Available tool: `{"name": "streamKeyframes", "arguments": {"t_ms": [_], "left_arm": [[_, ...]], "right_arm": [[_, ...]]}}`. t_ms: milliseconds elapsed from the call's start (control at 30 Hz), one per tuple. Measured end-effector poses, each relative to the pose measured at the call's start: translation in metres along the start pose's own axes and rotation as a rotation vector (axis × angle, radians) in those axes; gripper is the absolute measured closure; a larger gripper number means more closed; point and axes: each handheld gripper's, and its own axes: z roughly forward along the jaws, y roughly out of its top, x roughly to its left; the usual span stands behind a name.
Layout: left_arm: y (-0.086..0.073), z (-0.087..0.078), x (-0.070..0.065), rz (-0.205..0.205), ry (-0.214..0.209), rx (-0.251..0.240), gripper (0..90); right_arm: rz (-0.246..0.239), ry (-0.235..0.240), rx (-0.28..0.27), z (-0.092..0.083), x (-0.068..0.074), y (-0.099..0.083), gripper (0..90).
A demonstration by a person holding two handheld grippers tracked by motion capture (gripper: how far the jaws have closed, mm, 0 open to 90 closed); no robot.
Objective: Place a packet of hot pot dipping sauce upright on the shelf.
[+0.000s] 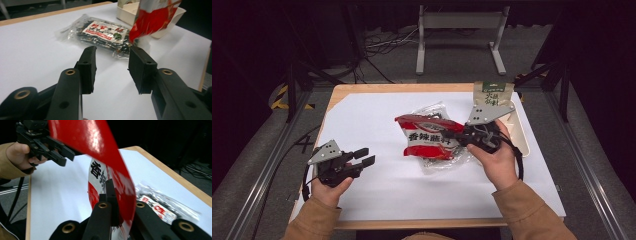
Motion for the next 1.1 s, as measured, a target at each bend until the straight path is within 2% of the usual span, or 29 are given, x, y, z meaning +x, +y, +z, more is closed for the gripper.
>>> {"name": "streamKeyframes", "arguments": {"t_ms": [133,400,633,933,1100], "left_arm": [[-0.004,-0.001,0.008,-0.024,0.021,0.012,56.0],[-0.007,-0.001,0.015,-0.035,0.035,0.022,54.3],[-0.008,-0.002,0.019,-0.044,0.051,0.021,53.7],[-0.009,-0.005,0.023,-0.053,0.064,0.022,52.7],[-0.010,-0.006,0.025,-0.058,0.067,0.026,52.6]], "right_arm": [[0.006,-0.044,0.011,-0.016,-0.012,0.001,90.0],[0.014,-0.091,0.012,-0.040,-0.031,0.005,90.0],[0.005,-0.125,0.030,-0.053,-0.042,0.010,90.0],[0.014,-0.158,0.041,-0.066,-0.061,0.012,90.0],[0.002,-0.185,0.044,-0.073,-0.073,0.012,90.0]]}}
